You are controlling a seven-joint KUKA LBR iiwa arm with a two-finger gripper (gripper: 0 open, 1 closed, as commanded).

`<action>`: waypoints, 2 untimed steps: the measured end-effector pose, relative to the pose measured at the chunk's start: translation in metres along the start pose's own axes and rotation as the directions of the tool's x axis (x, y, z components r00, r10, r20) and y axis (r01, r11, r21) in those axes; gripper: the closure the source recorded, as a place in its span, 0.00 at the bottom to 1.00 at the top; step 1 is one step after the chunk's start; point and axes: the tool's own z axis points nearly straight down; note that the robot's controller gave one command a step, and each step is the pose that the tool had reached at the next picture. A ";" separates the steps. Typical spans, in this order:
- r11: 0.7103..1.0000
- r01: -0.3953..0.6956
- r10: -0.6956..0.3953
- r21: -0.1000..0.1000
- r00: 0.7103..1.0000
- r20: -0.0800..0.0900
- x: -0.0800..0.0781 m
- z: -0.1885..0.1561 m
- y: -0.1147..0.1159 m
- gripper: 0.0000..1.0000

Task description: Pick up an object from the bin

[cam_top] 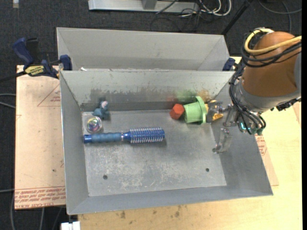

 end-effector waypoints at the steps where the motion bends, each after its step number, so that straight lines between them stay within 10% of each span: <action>1: 1.000 0.004 -0.004 0.001 1.000 0.008 -0.002 -0.004 0.000 1.00; 2: 0.995 -0.099 0.099 -0.003 0.995 0.002 -0.011 0.068 0.121 1.00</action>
Offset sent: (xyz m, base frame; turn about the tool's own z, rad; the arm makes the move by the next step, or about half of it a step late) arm 0.0000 0.0000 0.0000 0.0000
